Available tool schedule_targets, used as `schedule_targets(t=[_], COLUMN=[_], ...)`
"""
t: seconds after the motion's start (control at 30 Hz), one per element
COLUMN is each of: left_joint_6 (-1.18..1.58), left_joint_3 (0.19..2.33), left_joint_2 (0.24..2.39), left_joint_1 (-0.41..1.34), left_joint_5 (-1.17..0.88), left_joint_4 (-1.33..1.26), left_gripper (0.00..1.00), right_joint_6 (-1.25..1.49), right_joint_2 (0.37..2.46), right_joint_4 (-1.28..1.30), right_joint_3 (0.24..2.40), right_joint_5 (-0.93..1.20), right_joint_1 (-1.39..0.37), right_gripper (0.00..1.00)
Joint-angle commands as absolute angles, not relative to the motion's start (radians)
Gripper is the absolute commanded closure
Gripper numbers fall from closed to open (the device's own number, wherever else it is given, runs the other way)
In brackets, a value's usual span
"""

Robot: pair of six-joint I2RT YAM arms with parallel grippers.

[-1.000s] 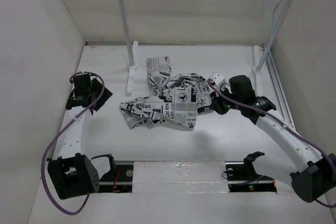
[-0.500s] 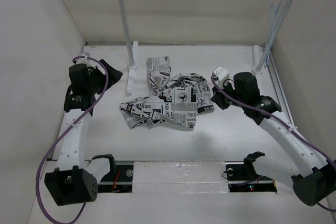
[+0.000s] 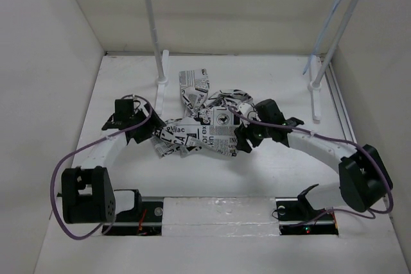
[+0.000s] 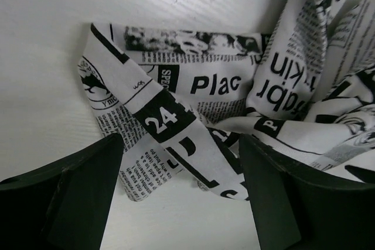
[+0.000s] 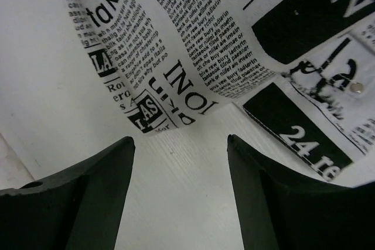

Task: Place the trousers on the hanger
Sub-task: Flatten out the trousers at the center of the board.

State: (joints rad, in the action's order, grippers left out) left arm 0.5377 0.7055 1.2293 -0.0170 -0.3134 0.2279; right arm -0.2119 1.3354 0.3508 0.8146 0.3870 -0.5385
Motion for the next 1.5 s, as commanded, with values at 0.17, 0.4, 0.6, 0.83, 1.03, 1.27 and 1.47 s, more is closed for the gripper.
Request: schedule_targets(t=[0.17, 0.4, 0.6, 0.83, 1.03, 1.27, 1.47], left_joint_6=[0.566, 0.604, 0.608, 0.581, 0.565, 0.549, 0.531], left_joint_3=[0.637, 0.641, 0.912, 1.26, 1.312, 1.272, 1.273], left_joint_2=[1.345, 1.393, 1.197, 1.049, 1.06, 1.08, 1.075], left_joint_1=[0.021, 0.035, 0.035, -0.005, -0.005, -0.005, -0.005], left_joint_5=[-0.278, -0.238, -0.094, 0.134, 0.285, 0.348, 0.35], left_joint_4=[0.155, 0.106, 0.268, 0.388, 0.397, 0.396, 0.377], left_gripper=[0.25, 0.93, 1.0, 1.0, 1.0, 1.0, 1.0], right_joint_6=[-0.155, -0.144, -0.244, -0.305, -0.259, -0.308, -0.155], right_joint_2=[1.495, 1.473, 1.26, 1.328, 1.567, 1.59, 1.275], right_joint_4=[0.045, 0.035, 0.365, 0.644, 0.451, 0.571, 0.477], right_joint_3=[0.805, 0.845, 1.05, 1.357, 1.387, 1.403, 0.893], right_joint_5=[0.422, 0.361, 0.287, 0.397, 0.379, 0.301, 0.252], right_joint_1=[-0.555, -0.592, -0.673, -0.794, -0.812, -0.759, -0.572], right_gripper=[0.31, 1.0, 1.0, 1.0, 0.88, 0.26, 0.81])
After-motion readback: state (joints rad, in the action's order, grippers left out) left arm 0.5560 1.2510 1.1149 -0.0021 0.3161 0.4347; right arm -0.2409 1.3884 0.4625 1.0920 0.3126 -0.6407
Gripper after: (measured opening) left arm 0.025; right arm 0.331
